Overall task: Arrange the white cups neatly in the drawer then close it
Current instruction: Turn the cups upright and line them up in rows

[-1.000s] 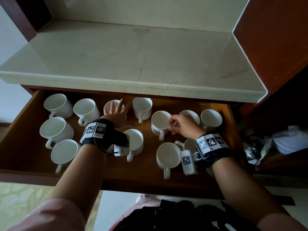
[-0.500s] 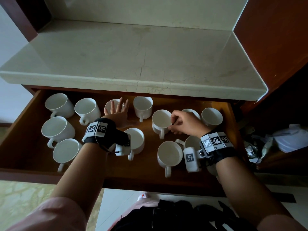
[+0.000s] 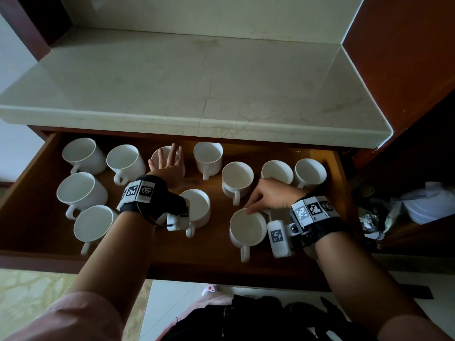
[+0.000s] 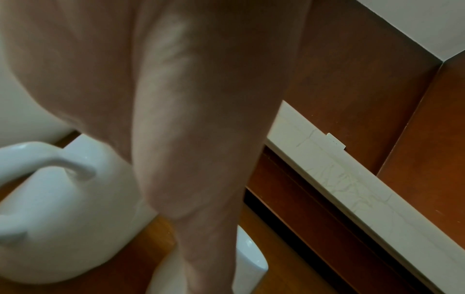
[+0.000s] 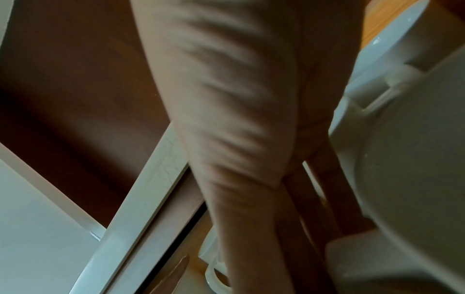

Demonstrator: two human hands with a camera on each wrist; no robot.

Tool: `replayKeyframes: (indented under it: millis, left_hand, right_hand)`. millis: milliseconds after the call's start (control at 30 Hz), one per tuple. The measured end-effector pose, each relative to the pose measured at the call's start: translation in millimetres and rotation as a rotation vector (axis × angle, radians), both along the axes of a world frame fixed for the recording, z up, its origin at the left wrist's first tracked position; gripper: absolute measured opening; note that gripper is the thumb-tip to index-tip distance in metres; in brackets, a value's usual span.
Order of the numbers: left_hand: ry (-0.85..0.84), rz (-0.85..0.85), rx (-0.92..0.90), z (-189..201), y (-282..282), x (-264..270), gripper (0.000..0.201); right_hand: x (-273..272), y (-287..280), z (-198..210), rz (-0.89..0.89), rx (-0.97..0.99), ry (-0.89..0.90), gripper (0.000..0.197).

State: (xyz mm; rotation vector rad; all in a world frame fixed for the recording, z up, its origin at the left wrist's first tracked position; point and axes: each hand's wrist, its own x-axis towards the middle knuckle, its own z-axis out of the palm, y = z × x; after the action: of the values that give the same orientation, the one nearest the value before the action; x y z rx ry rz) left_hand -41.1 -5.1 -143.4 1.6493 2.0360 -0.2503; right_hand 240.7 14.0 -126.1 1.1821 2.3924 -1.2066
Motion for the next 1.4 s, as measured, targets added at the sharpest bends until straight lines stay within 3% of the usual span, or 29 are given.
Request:
replayKeyframes:
  millis: [900,1033,1133,1300,1400]
  left_hand:
    - [-0.002,0.004,0.006,-0.5,-0.6,-1.1,0.114]
    - [0.005,0.001,0.001,0.9,-0.3,-1.0,0.113]
    - [0.01,-0.002,0.002,0.7,0.2,-1.1,0.113]
    - [0.022,-0.007,-0.002,2.7,0.4,-0.5,0.112]
    - [0.024,-0.004,0.0,3.4,0.1,-0.3,0.112]
  right_hand:
    - [-0.9,-3.7,7.0,-0.027,-0.006,0.036,0.016]
    - [10.9,-2.8,26.4,-0.122,0.009,0.07,0.021]
    - [30.7,-0.2,40.6,-0.144,0.064,-0.018,0.032]
    - [56.2,-5.7,45.8,-0.078,0.068,-0.353,0.07]
    - [59.0,-14.6,41.8,-0.059,0.074,-0.463,0.078]
